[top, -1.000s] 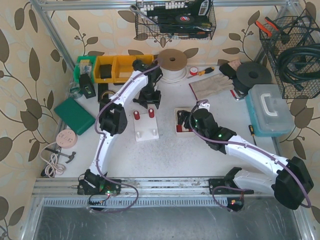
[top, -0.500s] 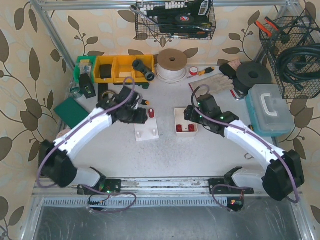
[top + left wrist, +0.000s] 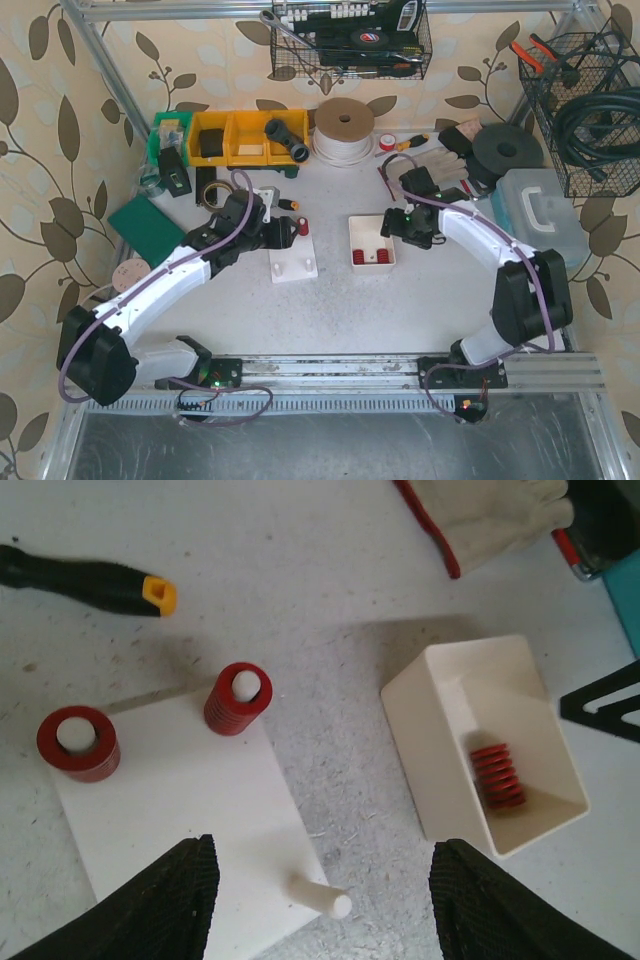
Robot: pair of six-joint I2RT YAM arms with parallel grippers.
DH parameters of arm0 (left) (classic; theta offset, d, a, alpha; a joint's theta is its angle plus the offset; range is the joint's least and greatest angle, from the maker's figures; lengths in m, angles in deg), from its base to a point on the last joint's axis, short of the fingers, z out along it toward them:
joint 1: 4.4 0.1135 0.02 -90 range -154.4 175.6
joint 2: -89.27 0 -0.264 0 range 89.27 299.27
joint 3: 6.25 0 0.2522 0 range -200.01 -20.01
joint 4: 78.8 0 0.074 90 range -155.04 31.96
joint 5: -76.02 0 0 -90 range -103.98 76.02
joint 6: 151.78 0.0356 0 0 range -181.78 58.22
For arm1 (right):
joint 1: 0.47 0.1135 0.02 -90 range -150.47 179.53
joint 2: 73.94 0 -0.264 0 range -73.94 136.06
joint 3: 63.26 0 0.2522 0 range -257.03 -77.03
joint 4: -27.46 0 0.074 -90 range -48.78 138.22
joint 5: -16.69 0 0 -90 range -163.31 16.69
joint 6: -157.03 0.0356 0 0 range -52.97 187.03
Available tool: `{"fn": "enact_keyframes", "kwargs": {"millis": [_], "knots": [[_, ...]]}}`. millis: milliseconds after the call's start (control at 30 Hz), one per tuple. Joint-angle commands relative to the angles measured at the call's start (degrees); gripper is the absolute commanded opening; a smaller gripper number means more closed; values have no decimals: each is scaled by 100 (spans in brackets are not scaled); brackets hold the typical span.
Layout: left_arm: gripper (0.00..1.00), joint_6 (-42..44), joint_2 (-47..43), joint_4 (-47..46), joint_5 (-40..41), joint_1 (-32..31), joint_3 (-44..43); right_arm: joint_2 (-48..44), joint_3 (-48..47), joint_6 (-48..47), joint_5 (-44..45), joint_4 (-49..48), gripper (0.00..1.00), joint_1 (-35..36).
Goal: Install the large spring
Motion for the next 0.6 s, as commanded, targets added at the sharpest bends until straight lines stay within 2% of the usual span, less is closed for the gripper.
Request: {"fn": "enact_keyframes", "kwargs": {"millis": [0,67,267,467,567], "knots": [[62,104,-143,-478,-364,176,116,404,-435,-361,-8,486,77,109],[62,105,-75,-484,-549,247,96,682,-647,-499,153,664,68,227],[62,75,88,-509,-830,417,66,1124,-993,-780,759,1029,50,663],[62,1,156,-564,-1028,570,89,1318,-1241,-1403,1566,1364,19,728],[62,-56,180,-597,-1068,633,114,1602,-1518,-1895,1603,1461,5,729]]}}
